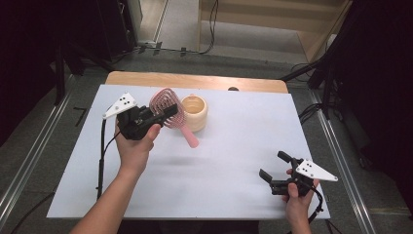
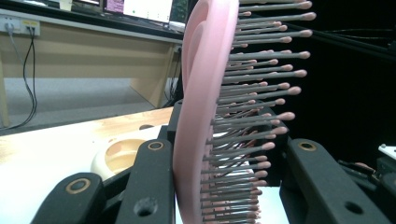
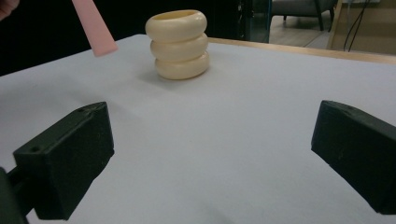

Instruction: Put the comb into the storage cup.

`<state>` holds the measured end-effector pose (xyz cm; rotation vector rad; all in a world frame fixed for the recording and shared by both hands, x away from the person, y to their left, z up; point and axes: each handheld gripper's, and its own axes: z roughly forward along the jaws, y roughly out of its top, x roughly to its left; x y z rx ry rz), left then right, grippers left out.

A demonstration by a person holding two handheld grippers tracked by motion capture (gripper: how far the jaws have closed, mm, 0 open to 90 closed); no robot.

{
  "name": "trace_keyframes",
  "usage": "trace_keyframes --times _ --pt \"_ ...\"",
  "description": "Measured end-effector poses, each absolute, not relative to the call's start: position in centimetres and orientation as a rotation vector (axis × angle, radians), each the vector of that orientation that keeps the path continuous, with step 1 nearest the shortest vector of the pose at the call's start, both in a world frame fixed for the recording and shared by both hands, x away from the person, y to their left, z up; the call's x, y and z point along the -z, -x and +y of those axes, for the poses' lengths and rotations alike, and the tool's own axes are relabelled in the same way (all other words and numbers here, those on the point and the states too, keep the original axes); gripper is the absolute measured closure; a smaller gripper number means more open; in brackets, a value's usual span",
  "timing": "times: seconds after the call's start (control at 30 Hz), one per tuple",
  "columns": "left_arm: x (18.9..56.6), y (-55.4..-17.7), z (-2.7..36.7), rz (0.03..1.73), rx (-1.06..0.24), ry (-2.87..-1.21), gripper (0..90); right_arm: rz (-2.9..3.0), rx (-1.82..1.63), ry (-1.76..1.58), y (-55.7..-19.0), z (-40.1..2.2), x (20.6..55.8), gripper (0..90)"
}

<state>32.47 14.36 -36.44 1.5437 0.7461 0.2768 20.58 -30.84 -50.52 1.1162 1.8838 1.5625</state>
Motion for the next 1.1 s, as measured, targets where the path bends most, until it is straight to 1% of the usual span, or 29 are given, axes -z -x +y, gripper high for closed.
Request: trace_keyframes --times 0.33,1.1 --pt "35.7 -33.4 14.5 0.76 -0.279 -1.523 66.1 1.877 -1.552 -1.135 -20.6 -31.6 50.8 0.0" --pt "34.5 -35.5 14.9 0.777 -0.305 -1.49 66.2 1.887 -1.54 -1.107 -20.6 -31.4 51.0 0.0"
